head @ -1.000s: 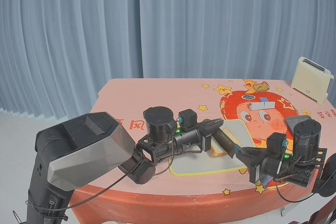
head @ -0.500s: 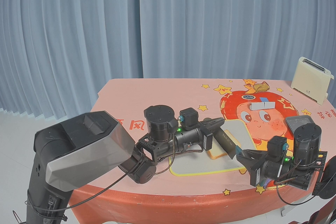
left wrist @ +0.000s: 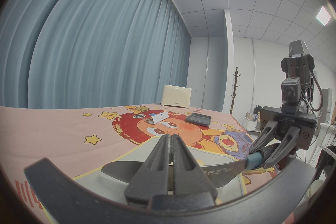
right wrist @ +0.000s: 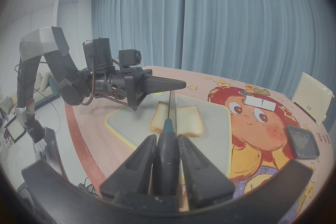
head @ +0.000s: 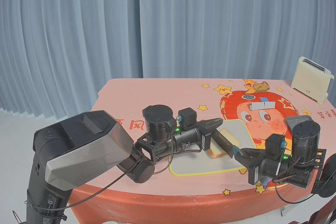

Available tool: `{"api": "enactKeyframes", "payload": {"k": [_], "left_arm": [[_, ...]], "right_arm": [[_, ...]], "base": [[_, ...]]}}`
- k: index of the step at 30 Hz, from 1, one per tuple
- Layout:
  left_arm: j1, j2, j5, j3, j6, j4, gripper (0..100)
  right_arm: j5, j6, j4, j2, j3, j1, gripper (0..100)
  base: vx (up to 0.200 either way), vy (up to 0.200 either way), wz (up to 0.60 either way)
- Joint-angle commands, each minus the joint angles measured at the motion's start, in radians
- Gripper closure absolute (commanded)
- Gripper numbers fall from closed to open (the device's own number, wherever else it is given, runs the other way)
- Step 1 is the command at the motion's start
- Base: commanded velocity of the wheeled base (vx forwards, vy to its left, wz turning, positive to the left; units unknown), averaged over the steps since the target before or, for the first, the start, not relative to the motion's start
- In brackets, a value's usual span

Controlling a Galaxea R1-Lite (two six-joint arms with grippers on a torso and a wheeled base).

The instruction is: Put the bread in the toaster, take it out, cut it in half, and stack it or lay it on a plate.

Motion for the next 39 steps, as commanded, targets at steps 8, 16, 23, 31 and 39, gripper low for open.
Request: {"api": "enactKeyframes", "payload": {"k": [8, 16, 23, 31, 39], "left_arm": [[0.009, 0.036, -0.001, -0.012, -0.001, -0.003, 100], [0.019, 0.031, -0.001, -0.022, -0.009, -0.003, 100], [0.014, 0.025, -0.001, -0.025, -0.009, -0.005, 100], [0.009, -0.024, 0.000, -0.042, -0.009, 0.045, 100], [0.019, -0.004, 0.000, -0.036, -0.009, 0.041, 100]], "right_arm": [[-0.001, 0.002, -0.005, 0.001, -0.033, -0.004, 100], [-0.001, 0.000, -0.004, 0.009, -0.004, -0.004, 100], [-0.002, -0.001, -0.002, 0.009, 0.016, -0.001, 100], [-0.002, -0.001, -0.004, 0.000, 0.011, -0.002, 100], [-0.002, 0.000, -0.005, -0.002, -0.006, -0.002, 100]], "base": [[0.000, 0.000, 0.00], [0.000, 0.000, 0.00], [0.000, 0.000, 0.00], [0.000, 0.000, 0.00], [0.000, 0.000, 0.00]]}}
